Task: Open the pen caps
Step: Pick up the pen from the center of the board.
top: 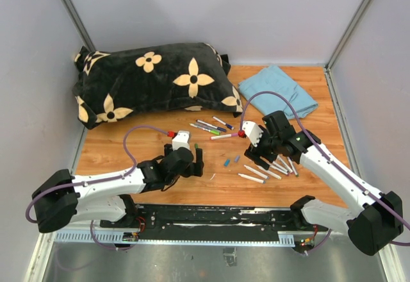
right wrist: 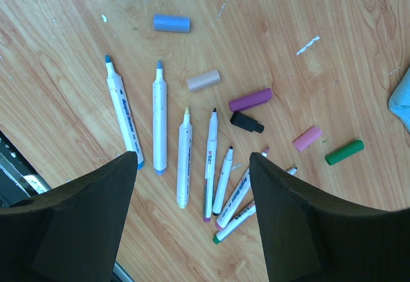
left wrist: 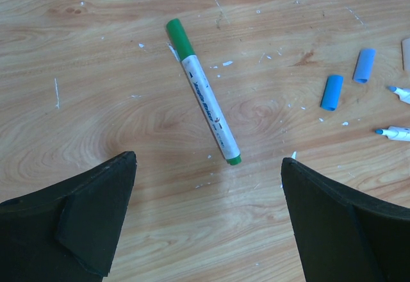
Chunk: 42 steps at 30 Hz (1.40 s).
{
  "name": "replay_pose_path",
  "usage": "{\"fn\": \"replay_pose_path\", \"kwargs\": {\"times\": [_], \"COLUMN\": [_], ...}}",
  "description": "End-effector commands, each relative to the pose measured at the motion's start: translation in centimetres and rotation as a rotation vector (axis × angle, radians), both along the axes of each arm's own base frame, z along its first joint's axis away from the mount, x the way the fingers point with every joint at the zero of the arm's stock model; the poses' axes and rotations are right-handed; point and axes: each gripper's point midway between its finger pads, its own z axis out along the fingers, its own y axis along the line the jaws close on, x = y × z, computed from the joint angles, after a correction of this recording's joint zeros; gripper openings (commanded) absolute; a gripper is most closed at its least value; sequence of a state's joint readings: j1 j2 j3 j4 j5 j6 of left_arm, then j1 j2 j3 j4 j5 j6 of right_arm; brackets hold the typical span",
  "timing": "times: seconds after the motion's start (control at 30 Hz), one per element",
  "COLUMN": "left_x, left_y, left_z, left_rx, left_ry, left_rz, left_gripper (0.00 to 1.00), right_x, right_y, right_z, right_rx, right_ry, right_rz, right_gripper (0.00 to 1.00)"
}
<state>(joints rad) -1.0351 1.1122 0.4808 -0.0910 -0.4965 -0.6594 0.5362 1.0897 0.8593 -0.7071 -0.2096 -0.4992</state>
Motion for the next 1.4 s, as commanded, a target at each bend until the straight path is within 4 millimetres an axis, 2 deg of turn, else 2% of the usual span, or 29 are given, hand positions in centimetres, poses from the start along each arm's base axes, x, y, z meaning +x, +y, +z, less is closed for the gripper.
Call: {"fn": "replay_pose_path", "kwargs": {"times": [0.0, 0.5, 0.77, 0.93, 1.13, 1.2, 1.37], "left_x": [0.8, 0.6, 1.0, 2.1, 3.8, 4.2, 4.8], "left_y": [-0.4, -0.3, 0.5, 0.5, -0.5, -0.9, -1.7], "left_z": [0.9, -0.6, -1.0, -0.6, -0.2, -0.4, -1.3], "left_rx": [-0.01, -0.011, 0.014, 0.072, 0.167, 0.187, 0.22], "left_ry": [0.003, 0.078, 0.093, 0.082, 0.063, 0.066, 0.092], "left_rz": [0.046, 0.127, 0.215, 0.272, 0.297, 0.297, 0.278], "left_gripper": [0.99, 0.95, 0.84, 0.75, 0.67, 0.59, 0.57], "right_x": [-0.3, -0.3, -0.3, -0.3, -0.3, -0.3, -0.3], "right_y": [-0.3, -0.2, -0.2, -0.3, -0.3, -0.3, -0.3], "right_z": [-0.4, -0.3, -0.2, -0.3, -0.4, -0.4, -0.3], "right_rx": [-0.007, 0.002, 0.001, -0.001, -0.005, -0.005, -0.004], "right_ry": [0.018, 0.015, 0.013, 0.015, 0.016, 0.016, 0.014], "right_rz": [0.004, 0.009, 0.009, 0.008, 0.006, 0.005, 0.005], "right_gripper": [0.72, 0.73, 0.73, 0.73, 0.73, 0.73, 0.73]}}
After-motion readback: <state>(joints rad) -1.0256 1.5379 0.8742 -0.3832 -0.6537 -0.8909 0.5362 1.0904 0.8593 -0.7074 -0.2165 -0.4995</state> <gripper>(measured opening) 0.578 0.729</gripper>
